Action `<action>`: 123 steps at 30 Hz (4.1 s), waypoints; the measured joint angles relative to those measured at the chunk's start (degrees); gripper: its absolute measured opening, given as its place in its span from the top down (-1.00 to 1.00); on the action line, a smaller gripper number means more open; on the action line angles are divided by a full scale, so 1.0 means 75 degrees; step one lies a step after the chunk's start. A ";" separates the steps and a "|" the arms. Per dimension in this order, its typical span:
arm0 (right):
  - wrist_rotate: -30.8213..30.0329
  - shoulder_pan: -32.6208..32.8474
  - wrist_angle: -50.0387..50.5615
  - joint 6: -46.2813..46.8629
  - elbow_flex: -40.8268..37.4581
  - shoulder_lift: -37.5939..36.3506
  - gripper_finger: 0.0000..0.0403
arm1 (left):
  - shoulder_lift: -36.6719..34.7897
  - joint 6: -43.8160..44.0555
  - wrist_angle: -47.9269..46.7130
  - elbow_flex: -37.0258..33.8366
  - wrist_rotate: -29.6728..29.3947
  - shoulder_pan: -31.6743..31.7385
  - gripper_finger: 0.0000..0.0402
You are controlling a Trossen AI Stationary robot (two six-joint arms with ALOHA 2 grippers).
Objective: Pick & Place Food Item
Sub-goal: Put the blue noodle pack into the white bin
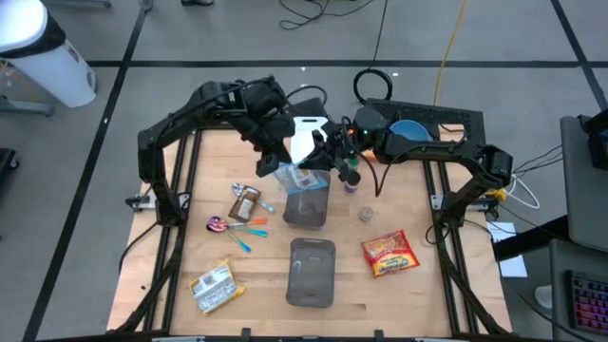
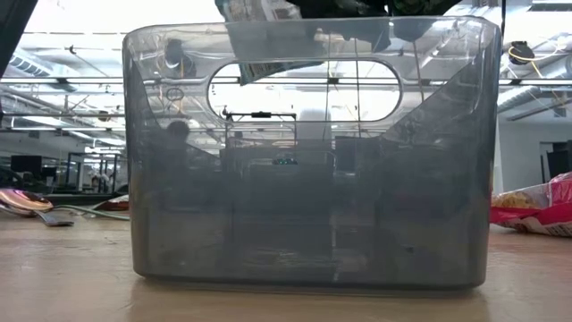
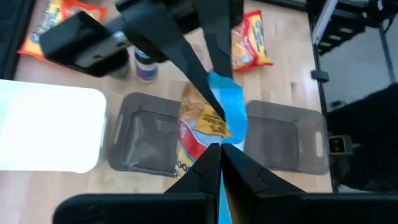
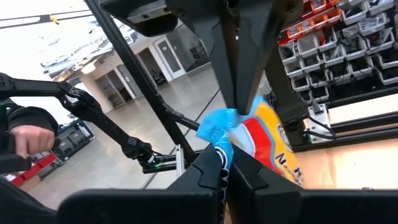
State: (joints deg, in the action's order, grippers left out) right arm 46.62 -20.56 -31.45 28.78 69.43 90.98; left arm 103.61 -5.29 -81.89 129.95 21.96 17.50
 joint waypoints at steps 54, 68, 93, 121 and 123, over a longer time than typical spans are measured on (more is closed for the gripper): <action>-0.0633 -0.0755 -0.0634 0.0373 0.0003 -0.0111 1.00 | 0.0004 0.0240 0.0499 0.0000 -0.0205 0.0736 -0.31; -0.0616 -0.0746 -0.0808 0.0478 0.0003 -0.0111 1.00 | 0.0006 0.0178 0.0496 0.0000 -0.0199 0.0801 0.31; -0.0241 -0.0855 -0.1044 0.0482 0.0003 -0.0111 0.78 | 0.0006 -0.0833 0.0552 -0.0003 -0.0141 0.0821 0.98; 0.0395 -0.1947 -0.1788 0.2549 0.0000 -0.0122 -0.15 | 0.0764 -0.2232 0.0542 0.0195 -0.0056 0.2577 0.99; 0.0610 -0.2023 -0.1711 0.2610 0.0000 -0.0210 -0.14 | 0.0943 -0.2319 0.0553 0.0432 -0.0058 0.2695 0.99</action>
State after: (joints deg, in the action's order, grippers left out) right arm 51.20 -35.73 -44.28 48.35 69.43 89.40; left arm 110.69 -22.68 -77.74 133.19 21.53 37.71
